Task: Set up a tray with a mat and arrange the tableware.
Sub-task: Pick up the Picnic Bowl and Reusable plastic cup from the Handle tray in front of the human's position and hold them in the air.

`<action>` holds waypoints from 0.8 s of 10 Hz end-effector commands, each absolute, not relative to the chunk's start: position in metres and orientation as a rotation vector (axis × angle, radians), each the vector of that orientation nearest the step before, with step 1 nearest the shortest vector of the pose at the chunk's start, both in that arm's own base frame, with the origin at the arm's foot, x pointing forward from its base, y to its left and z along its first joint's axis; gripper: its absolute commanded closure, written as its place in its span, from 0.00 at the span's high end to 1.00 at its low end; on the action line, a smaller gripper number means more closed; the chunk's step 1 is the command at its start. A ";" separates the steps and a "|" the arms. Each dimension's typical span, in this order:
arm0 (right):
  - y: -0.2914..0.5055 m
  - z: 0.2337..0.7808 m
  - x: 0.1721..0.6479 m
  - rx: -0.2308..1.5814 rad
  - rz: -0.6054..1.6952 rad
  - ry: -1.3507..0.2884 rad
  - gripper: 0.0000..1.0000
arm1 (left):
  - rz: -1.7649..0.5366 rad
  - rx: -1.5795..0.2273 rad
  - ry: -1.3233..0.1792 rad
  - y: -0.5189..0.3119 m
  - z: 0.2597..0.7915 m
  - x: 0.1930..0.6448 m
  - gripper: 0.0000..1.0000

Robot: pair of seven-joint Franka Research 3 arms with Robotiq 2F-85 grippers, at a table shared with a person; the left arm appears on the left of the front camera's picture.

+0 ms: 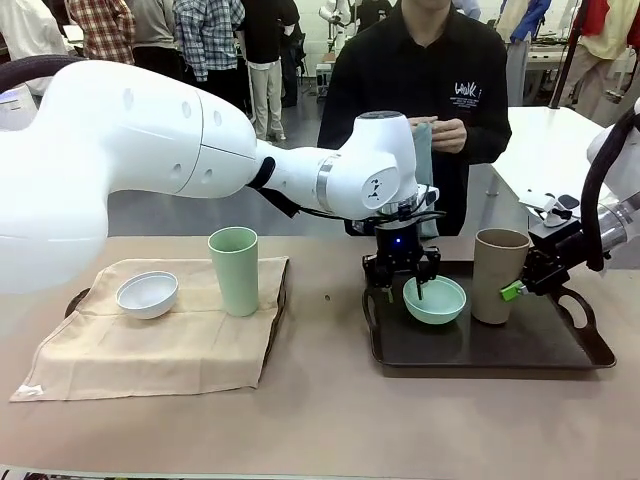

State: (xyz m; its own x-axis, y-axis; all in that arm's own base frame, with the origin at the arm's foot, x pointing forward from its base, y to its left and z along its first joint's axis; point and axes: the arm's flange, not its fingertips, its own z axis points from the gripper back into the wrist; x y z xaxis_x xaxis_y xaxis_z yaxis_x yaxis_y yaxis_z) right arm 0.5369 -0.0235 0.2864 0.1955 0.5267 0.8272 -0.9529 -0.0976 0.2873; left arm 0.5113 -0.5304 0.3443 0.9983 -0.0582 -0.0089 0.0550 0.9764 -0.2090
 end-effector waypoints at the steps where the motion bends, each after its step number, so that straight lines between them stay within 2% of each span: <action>1: -0.023 0.278 0.538 1.043 1.361 -0.551 0.00 | -0.065 -0.227 0.021 -0.531 0.344 0.513 0.00; 2: -0.023 0.278 0.538 1.044 1.367 -0.551 0.26 | -0.066 -0.224 0.020 -0.531 0.345 0.512 0.03; 3: -0.023 0.278 0.537 1.042 1.372 -0.552 0.26 | -0.067 -0.223 0.018 -0.531 0.346 0.512 0.00; 4: -0.022 0.278 0.537 1.041 1.378 -0.558 0.00 | -0.066 -0.220 0.015 -0.530 0.347 0.511 0.00; 5: -0.024 0.280 0.537 1.041 1.384 -0.570 0.26 | -0.067 -0.213 0.012 -0.529 0.348 0.511 0.00; 6: -0.029 0.284 0.535 1.043 1.388 -0.595 0.00 | -0.067 -0.205 0.004 -0.529 0.350 0.510 0.00; 8: -0.043 0.297 0.531 1.057 1.398 -0.660 0.00 | -0.072 -0.192 -0.004 -0.526 0.356 0.509 0.00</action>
